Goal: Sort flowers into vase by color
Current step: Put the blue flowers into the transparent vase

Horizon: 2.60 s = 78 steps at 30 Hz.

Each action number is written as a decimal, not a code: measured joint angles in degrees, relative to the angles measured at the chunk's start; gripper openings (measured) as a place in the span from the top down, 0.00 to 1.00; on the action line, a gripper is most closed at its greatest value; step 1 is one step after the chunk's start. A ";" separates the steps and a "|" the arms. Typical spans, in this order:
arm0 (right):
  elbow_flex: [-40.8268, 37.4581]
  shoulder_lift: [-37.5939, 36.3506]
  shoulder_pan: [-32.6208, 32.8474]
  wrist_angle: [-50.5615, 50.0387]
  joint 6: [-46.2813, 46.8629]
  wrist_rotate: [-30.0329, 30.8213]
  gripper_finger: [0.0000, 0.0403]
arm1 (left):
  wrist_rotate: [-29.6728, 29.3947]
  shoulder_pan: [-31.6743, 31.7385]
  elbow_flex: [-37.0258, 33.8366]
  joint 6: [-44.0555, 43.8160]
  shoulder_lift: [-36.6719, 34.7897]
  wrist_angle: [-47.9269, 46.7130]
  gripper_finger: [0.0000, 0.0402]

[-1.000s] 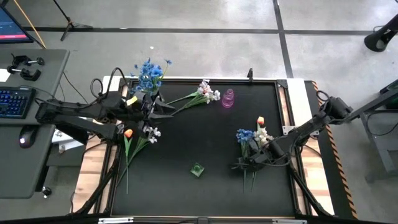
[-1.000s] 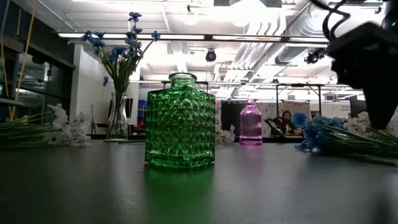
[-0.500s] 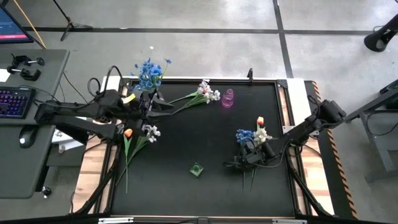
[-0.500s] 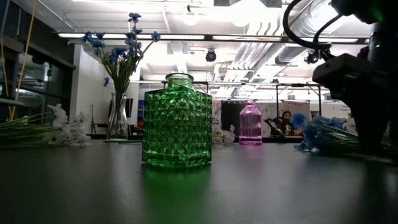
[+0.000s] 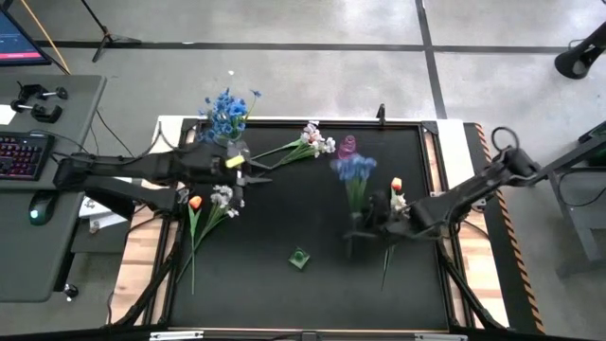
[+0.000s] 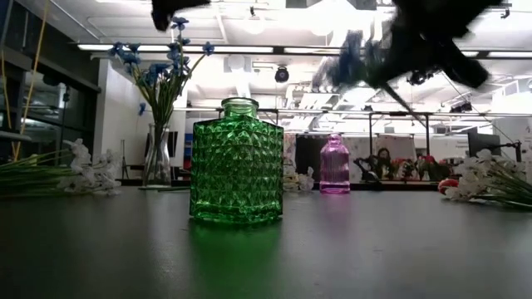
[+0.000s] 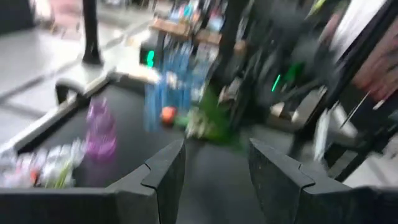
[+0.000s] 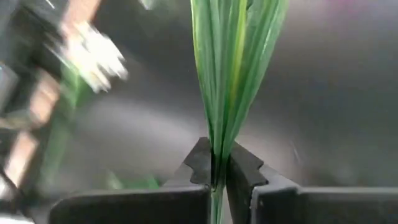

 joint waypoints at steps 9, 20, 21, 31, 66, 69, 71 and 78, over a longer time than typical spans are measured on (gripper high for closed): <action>3.78 -4.79 -8.21 29.03 -42.69 -2.06 0.99 | 12.10 -1.69 -0.03 -5.56 14.13 24.29 0.60; 3.78 -4.53 -13.64 50.37 -57.23 -17.37 1.00 | 14.91 -1.55 -0.01 -12.86 21.16 39.00 0.60; 3.78 -4.53 -13.64 50.74 -57.79 -17.86 1.00 | 13.53 -1.51 -0.01 -12.86 21.26 39.11 0.60; 3.76 -3.50 -15.91 53.61 -61.20 -19.66 1.00 | 10.95 -1.49 0.03 -16.56 21.24 40.97 0.60; 3.74 5.66 -18.51 66.39 -59.69 -27.83 1.00 | 10.83 -1.12 0.10 -16.25 22.01 39.93 0.87; 3.74 5.65 -18.56 66.35 -59.71 -27.63 0.97 | 10.99 -0.56 0.10 -16.42 22.01 39.92 0.97; 3.74 5.63 -18.58 66.40 -59.15 -27.59 0.93 | 10.97 -0.24 0.10 -16.27 21.98 39.63 0.97; 3.69 1.29 -18.47 61.02 -59.17 -25.51 0.65 | 10.25 1.15 0.19 -14.35 18.92 30.41 0.99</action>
